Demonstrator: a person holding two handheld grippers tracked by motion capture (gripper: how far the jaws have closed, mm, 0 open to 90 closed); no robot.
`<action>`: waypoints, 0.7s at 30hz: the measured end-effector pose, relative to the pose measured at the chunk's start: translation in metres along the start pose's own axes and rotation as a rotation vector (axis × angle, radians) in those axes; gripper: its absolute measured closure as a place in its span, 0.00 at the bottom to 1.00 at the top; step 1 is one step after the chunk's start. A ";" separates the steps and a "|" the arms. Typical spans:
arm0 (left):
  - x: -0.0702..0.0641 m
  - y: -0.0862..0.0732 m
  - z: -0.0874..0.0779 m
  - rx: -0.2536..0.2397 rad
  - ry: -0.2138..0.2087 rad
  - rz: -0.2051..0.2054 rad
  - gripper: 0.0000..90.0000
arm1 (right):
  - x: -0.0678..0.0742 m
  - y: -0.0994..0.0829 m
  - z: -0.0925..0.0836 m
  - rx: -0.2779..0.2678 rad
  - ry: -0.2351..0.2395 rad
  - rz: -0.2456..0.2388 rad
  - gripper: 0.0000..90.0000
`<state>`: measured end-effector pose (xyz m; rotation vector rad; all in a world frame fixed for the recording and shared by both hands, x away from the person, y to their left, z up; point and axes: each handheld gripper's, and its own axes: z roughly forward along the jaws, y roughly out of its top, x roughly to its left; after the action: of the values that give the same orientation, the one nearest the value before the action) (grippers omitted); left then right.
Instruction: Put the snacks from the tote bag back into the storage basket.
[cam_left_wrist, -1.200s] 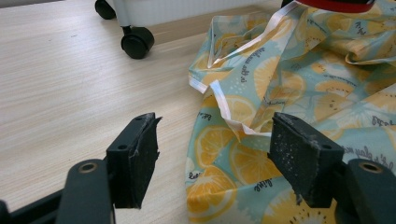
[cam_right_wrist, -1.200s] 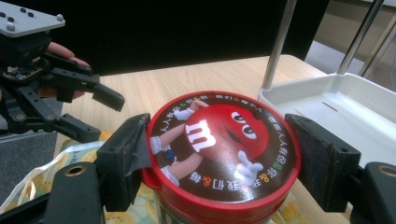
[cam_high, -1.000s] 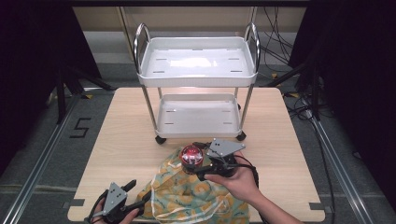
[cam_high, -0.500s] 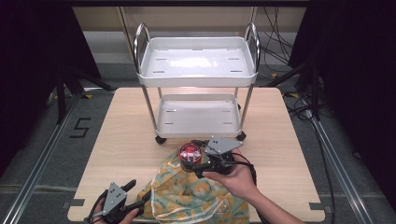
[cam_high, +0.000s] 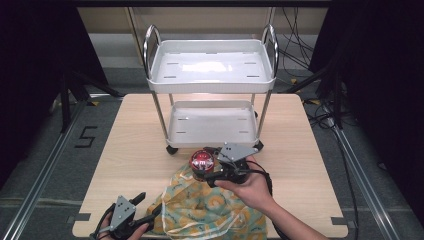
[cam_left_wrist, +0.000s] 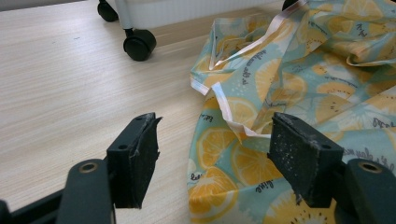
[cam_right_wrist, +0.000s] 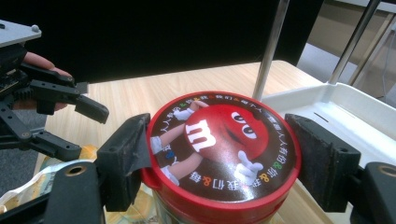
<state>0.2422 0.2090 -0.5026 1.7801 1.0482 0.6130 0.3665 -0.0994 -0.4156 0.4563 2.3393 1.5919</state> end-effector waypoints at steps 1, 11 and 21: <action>0.000 0.000 0.000 0.000 0.001 0.001 0.36 | -0.002 0.001 0.001 -0.003 -0.001 -0.027 0.30; -0.002 0.000 0.000 -0.008 0.002 -0.034 0.36 | -0.005 0.001 0.004 -0.011 -0.016 -0.015 0.30; -0.002 0.000 0.000 -0.009 0.000 -0.035 0.36 | -0.008 0.004 0.009 -0.013 -0.021 -0.022 0.30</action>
<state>0.2413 0.2069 -0.5032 1.7506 1.0734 0.5955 0.3776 -0.0937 -0.4150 0.4401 2.3096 1.5836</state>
